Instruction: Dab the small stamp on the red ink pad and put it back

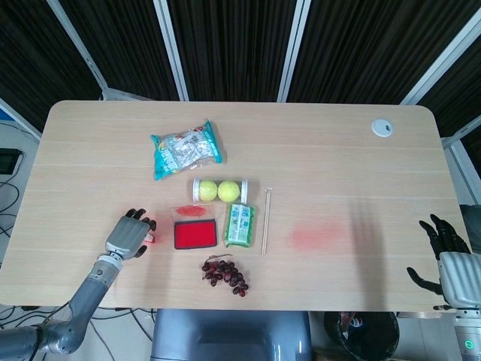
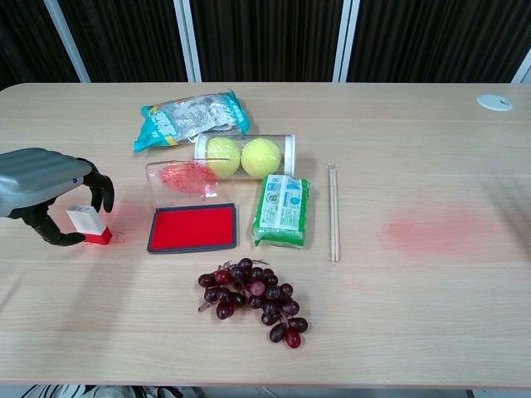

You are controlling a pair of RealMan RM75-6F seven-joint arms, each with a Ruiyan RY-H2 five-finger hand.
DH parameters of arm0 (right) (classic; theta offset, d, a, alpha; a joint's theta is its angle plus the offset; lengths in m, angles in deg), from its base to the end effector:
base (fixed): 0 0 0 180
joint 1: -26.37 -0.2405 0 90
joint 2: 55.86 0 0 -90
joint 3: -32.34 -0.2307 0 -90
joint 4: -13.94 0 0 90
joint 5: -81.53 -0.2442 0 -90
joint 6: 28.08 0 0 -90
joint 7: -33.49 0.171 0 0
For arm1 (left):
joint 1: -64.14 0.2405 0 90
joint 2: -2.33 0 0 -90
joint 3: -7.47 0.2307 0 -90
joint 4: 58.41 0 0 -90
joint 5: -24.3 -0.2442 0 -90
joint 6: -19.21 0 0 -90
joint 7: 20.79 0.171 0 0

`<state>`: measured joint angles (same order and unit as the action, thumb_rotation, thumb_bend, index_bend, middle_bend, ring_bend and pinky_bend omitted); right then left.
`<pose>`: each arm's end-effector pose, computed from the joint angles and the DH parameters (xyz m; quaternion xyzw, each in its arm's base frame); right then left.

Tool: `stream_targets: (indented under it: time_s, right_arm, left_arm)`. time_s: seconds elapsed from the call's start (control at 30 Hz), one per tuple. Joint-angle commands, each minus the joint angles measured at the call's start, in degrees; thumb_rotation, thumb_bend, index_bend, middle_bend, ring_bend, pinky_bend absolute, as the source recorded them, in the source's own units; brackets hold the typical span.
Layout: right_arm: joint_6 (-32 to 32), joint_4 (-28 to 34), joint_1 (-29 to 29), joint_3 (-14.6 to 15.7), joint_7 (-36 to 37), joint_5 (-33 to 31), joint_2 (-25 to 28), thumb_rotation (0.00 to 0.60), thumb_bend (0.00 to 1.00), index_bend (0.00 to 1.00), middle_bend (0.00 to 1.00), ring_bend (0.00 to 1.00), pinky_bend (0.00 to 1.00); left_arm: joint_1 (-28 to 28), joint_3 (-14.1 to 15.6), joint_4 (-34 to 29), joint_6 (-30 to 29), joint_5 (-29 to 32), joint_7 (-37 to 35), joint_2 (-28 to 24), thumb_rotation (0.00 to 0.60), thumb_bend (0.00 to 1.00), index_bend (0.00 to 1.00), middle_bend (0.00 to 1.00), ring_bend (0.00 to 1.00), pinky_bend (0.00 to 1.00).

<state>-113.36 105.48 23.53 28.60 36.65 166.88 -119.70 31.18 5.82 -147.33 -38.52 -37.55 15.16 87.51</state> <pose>-0.3125 -0.2021 0.1236 0.5721 -0.4052 0.3948 0.5939 -0.2039 0.2956 -0.0630 -0.7867 -0.3396 -0.2235 0.4645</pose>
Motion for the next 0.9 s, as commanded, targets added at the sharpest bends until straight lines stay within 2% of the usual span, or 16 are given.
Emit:
stream_targets:
  time_s: [0.03, 0.9]
  right_arm:
    - [0.0, -0.1, 0.0, 0.0, 0.0, 0.0, 0.0, 0.6, 0.32, 0.14, 0.0, 0.0, 0.19]
    - [-0.1, -0.2, 0.1, 0.0, 0.0, 0.1, -0.2, 0.6, 0.32, 0.14, 0.0, 0.0, 0.19]
  left_arm:
    - [-0.1, 0.0, 0.3, 0.0, 0.0, -0.4, 0.2, 0.6, 0.28, 0.4, 0.41, 0.15, 0.19]
    - [-0.5, 0.6, 1.0, -0.4, -0.6, -1.2, 0.0, 0.6, 0.31, 0.47, 0.48, 0.19, 0.22]
